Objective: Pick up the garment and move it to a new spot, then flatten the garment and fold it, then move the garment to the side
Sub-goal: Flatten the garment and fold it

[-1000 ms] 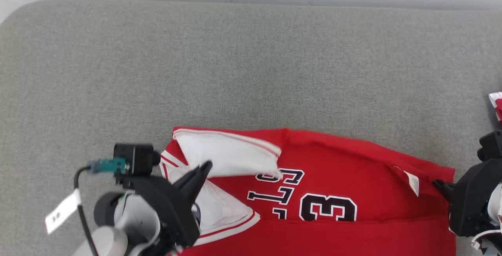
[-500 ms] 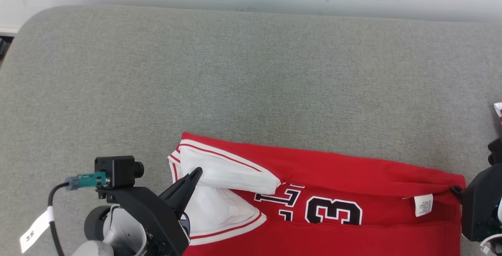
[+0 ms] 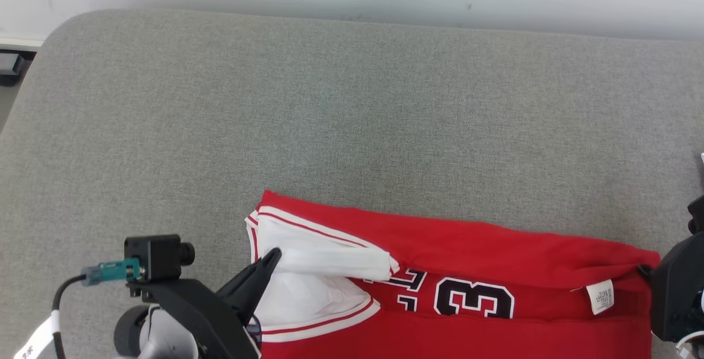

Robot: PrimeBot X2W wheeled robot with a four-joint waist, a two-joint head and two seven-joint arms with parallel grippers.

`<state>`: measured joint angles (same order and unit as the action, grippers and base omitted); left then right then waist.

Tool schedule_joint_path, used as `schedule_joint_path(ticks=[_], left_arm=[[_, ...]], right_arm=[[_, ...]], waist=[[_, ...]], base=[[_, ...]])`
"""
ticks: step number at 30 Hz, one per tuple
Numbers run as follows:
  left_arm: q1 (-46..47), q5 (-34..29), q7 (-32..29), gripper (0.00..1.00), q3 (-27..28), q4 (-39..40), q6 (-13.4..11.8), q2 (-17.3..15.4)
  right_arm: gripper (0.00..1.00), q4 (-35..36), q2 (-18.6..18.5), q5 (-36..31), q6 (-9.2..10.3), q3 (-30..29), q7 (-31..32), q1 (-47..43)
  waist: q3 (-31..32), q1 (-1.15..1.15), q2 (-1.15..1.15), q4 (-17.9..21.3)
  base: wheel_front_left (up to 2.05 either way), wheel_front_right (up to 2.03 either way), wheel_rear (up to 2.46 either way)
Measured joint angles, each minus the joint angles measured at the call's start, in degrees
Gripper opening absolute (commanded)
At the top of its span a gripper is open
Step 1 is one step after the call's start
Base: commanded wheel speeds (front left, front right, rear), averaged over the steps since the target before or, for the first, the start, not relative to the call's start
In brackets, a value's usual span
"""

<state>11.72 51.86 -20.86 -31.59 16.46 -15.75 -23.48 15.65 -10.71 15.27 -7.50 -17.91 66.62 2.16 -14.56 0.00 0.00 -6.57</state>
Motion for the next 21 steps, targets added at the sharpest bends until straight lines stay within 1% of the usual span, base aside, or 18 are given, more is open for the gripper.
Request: schedule_joint_path(ticks=[4,16,21], left_arm=[[-2.2,0.2,-0.2,0.0,0.0,0.3,-0.8,-0.9],[-7.7,3.1,0.6,0.0,-0.2,1.1,-1.0,-0.4],[-9.0,4.2,0.6,0.0,-0.1,-0.1,-1.2,-0.1]], right_arm=[[0.0,0.9,-0.1,-0.1,0.0,-0.3,0.8,-0.7],[0.0,1.9,-0.9,-0.8,0.0,-1.4,1.8,-2.8],[0.0,1.3,-1.4,-1.3,0.0,-1.2,1.9,-3.4]], waist=[[0.0,0.0,0.0,-0.2],[0.5,0.0,0.01,-0.3],[0.6,0.0,0.01,-0.5]], base=[[0.0,0.0,0.0],[0.0,0.0,0.0],[0.0,0.0,0.0]])
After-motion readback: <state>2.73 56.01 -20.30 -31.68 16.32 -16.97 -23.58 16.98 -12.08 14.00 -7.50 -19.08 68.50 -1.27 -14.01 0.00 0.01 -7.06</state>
